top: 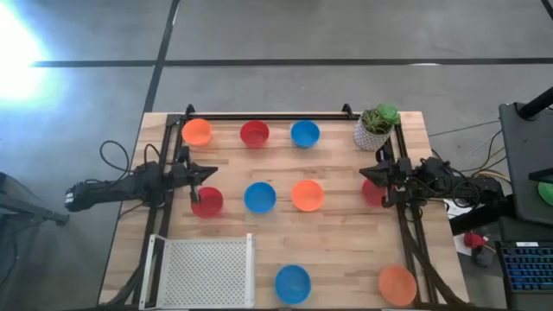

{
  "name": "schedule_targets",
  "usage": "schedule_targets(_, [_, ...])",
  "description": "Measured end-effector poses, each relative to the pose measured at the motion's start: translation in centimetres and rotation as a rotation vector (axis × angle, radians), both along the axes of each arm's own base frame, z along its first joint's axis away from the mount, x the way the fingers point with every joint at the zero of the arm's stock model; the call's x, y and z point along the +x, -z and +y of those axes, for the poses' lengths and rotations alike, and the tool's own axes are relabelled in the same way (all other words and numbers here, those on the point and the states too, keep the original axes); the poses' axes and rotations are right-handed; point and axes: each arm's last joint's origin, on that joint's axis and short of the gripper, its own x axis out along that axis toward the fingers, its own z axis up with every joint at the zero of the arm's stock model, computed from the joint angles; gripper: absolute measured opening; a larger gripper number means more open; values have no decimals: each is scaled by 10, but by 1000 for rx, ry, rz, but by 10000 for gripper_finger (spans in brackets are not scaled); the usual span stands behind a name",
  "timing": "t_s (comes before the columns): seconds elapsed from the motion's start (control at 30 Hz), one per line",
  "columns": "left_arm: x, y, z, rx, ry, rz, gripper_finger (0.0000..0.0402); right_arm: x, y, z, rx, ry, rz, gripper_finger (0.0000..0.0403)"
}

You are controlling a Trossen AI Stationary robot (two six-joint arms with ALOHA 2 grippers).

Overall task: Pick & Place Mini bowls
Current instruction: Put the bottom left red bowl on the shelf

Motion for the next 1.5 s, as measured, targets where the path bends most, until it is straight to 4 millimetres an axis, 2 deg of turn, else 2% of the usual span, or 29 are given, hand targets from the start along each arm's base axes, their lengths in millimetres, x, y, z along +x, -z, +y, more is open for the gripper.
schedule_targets(0.8, [0, 0, 0, 0, 0, -3, 0, -1, -2, 0, 33, -8, -11, 8])
schedule_targets(1.0, [-1, -9, -1, -144, 43, -132, 0, -1, -5, -1, -13, 41, -38, 8])
schedule_targets(1.23, [-1, -12, -2, -136, 68, -129, 0, -2, -5, -2, -26, 68, -39, 8])
schedule_targets(1.5, [-4, -27, -2, -178, 92, -170, 0, -1, -5, -2, -26, 68, -38, 8])
